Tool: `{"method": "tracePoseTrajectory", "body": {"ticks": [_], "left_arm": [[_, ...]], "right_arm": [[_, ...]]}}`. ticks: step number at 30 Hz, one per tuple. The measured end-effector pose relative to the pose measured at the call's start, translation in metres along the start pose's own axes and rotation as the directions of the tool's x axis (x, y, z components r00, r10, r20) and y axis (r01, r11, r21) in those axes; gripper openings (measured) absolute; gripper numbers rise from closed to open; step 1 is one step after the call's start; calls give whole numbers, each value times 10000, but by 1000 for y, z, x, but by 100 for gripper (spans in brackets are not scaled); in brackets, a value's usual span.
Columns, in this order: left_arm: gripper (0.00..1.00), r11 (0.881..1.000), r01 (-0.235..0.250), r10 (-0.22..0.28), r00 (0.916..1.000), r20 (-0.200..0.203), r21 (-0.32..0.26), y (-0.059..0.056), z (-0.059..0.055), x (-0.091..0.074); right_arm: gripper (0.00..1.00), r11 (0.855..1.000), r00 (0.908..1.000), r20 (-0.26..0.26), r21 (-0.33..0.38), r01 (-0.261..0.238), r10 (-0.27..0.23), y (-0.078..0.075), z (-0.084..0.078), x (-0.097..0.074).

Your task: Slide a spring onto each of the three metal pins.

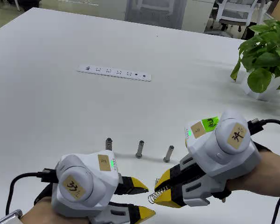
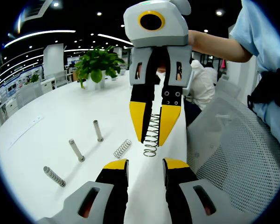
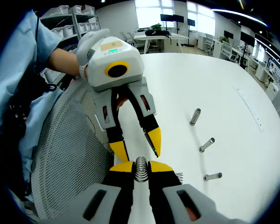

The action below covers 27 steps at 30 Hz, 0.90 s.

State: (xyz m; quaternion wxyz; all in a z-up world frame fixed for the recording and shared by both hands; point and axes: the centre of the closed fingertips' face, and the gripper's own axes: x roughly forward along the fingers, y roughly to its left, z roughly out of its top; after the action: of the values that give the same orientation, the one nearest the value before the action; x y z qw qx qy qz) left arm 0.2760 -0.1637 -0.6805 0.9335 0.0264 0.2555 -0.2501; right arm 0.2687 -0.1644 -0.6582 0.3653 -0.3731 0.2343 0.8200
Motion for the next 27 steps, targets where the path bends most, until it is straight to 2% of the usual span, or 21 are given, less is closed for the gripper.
{"method": "tracePoseTrajectory", "body": {"ticks": [4,7,12,14,17,18,19,20,21,26,27], "left_arm": [[35,9976,-470,486,9983,312,-499,11,0,-9],[43,9922,-908,947,9946,428,-853,20,-2,-16],[60,9780,-1723,1795,9823,541,-1172,36,-6,-29],[67,9681,-2032,2130,9755,547,-1464,42,-7,-34],[91,9433,-2777,2886,9568,361,-1818,55,-13,-40],[100,9318,-3009,3142,9487,361,-2030,60,-15,-43],[99,9344,-2872,2995,9537,282,-2108,60,-18,-44],[100,9242,-3004,3155,9485,278,-2358,65,-20,-46],[100,9250,-2961,3121,9495,315,-2380,65,-20,-47],[100,9187,-3159,3316,9430,283,-2371,70,-22,-51],[100,9160,-3267,3425,9391,297,-2328,72,-22,-53]], "right_arm": [[12,10000,10000,-65,-56,9,-10,-2,0,0],[12,9999,9999,-155,-102,9,-10,-4,-2,0],[12,9999,9997,-261,-164,-15,10,-8,-3,0],[12,9997,9994,-336,-228,-2,-6,-10,-3,-1],[12,9991,9984,-559,-414,23,-46,-13,-5,-2],[12,9989,9979,-639,-474,14,-44,-15,-5,-2],[12,9987,9976,-687,-502,7,-41,-16,-6,-2],[12,9984,9972,-744,-571,-5,-38,-18,-6,-2],[12,9982,9971,-762,-594,-14,-31,-18,-5,-2],[12,9969,9953,-966,-773,-113,38,-25,-5,-2],[12,9963,9943,-1068,-847,-126,34,-27,-5,-3]]}}
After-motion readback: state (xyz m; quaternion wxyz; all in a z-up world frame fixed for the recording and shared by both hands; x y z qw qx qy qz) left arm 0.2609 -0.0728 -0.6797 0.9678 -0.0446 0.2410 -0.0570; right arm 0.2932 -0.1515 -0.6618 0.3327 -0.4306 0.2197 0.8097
